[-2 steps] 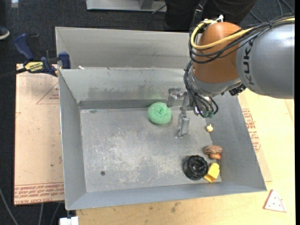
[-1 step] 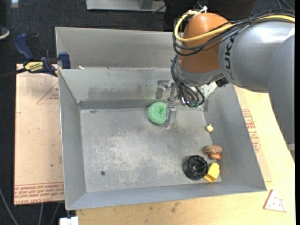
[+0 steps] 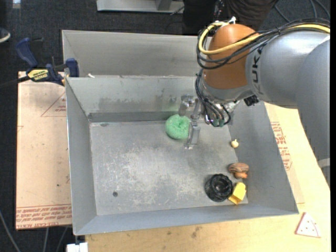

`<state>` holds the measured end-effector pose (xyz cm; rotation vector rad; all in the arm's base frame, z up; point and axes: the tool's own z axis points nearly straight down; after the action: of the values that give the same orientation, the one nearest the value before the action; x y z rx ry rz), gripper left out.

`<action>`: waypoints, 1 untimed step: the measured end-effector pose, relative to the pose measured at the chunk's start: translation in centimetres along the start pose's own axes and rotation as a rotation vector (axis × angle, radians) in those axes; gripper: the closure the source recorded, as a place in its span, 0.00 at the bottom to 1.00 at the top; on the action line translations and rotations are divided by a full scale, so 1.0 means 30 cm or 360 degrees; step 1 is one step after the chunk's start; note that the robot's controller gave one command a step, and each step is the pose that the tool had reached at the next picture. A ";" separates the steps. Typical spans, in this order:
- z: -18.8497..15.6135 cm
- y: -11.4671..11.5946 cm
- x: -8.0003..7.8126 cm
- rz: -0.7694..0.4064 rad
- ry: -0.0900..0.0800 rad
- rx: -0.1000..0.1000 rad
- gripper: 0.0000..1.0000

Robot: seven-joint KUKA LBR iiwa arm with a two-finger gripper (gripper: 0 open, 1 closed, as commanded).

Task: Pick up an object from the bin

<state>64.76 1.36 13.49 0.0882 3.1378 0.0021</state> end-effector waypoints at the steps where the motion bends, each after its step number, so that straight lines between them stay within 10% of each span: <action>1: 0.203 -0.033 -0.010 -0.0052 -0.0013 -0.0001 0.00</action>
Offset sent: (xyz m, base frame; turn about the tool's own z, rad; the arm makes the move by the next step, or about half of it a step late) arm 0.0006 -0.0027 -0.0649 0.1369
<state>65.04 0.35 7.39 0.0367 3.1308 0.0028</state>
